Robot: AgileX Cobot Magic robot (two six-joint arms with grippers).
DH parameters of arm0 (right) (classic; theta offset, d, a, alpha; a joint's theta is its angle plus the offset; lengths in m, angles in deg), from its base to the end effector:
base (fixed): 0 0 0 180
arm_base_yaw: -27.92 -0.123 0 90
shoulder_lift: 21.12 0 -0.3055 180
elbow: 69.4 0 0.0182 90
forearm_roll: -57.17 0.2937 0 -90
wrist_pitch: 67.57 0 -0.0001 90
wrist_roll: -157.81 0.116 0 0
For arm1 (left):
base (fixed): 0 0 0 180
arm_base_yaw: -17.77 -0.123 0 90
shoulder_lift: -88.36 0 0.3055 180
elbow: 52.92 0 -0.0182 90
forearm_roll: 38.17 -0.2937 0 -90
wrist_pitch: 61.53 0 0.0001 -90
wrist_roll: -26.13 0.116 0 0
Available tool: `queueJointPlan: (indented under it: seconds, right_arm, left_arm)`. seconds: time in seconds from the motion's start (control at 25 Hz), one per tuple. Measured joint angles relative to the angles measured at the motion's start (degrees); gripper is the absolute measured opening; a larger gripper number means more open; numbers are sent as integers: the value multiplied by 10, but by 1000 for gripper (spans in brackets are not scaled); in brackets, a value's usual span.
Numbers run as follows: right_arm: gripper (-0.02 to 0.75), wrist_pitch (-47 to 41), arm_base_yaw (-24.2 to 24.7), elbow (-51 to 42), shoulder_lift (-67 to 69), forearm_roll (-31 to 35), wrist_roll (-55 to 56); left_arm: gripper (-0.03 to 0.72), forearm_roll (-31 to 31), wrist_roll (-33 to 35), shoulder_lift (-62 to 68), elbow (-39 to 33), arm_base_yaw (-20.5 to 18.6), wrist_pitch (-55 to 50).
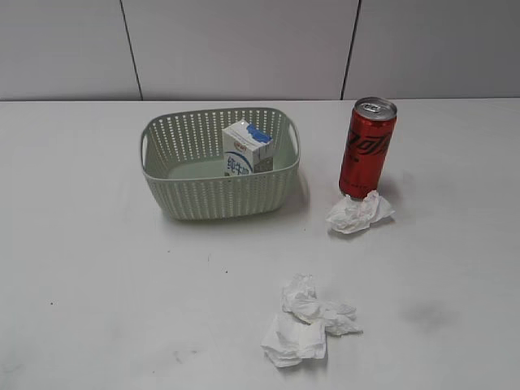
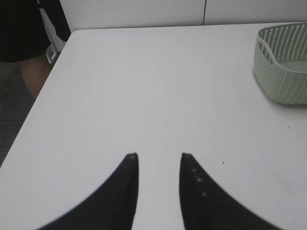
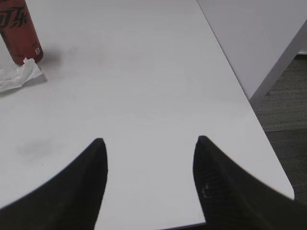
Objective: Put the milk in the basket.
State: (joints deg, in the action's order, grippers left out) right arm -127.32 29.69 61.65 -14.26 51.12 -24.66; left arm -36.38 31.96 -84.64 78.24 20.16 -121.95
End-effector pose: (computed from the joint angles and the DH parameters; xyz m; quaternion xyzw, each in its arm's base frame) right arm 0.0334 -0.0116 0.2899 -0.0033 0.8448 -0.0724 0.5301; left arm 0.0334 -0.0045 0.2888 0.0615 0.8469 0.0002 0.5282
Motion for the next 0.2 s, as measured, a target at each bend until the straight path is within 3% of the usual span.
queueJointPlan:
  seconds: [0.2]
  right_arm:
    - [449,0,0,0,0,0,0]
  left_arm:
    - [221,0,0,0,0,0,0]
